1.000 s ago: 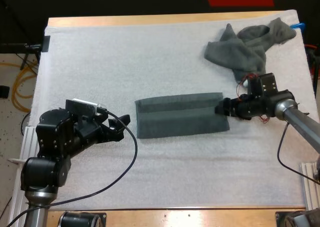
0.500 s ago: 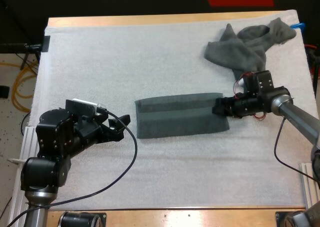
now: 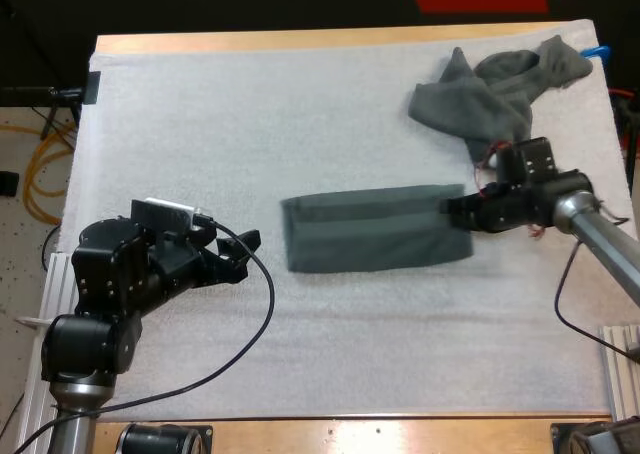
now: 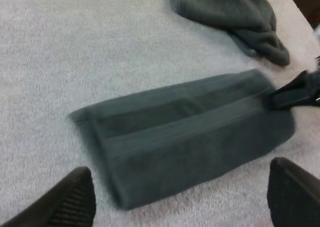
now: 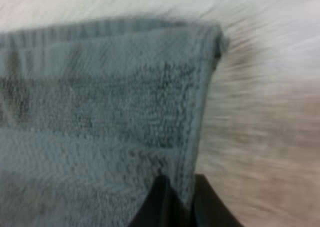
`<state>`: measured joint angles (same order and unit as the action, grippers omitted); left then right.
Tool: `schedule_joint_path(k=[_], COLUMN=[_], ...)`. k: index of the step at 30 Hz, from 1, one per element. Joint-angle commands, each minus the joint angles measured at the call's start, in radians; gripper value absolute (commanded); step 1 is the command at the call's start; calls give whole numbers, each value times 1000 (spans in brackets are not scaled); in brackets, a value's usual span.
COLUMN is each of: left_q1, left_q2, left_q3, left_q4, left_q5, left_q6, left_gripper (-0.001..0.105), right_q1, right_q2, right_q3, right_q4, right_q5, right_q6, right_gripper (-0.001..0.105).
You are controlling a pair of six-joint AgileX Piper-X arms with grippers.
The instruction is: Pick towel from pile fold and stack
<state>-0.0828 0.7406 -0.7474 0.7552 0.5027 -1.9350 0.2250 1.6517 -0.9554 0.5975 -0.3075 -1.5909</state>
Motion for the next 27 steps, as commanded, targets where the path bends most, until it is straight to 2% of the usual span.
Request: schedule_joint_path(k=[1,3,5,8,12,13,15,16,18,24,27], left_q1=[-1,-1,-1,-1,-1,-1,-1,-1,-1,-1,-1], left_q2=[-3,-3,-3,-3,-3,-3,-3,-3,-3,-3,-3], left_q3=[-7,-7,-7,-7,-7,-7,-7,-7,-7,-7,-7], left_q4=[10,27,39,48,50,50,50,50,52,55,55], left_q5=[8,8,8,8,10,10,10,10,18,33,33], left_q6=[-6,-6,-6,-6,-6,-6,-4,-4,-4,-4,-4], left_gripper=[69,69,69,69,69,69,69,69,69,69,69], right_q1=[-1,-1,-1,-1,15,20,41,45,71,175,228], right_q2=[-42,-91,-122,-167,-195,-194,-189,-189,-175,-92,-39], right_q3=[-6,-6,-7,-7,-11,-15,-18,-18,-18,-21,-34], right_q4=[44,85,99,116,158,163,149,136,60,-122,-196], right_q5=[107,230,308,334,314,287,147,117,-8,-168,-170], right_q6=[-36,-61,-82,-109,-100,-88,-28,0,113,309,384], right_gripper=[0,0,0,0,0,0,0,0,0,0,0])
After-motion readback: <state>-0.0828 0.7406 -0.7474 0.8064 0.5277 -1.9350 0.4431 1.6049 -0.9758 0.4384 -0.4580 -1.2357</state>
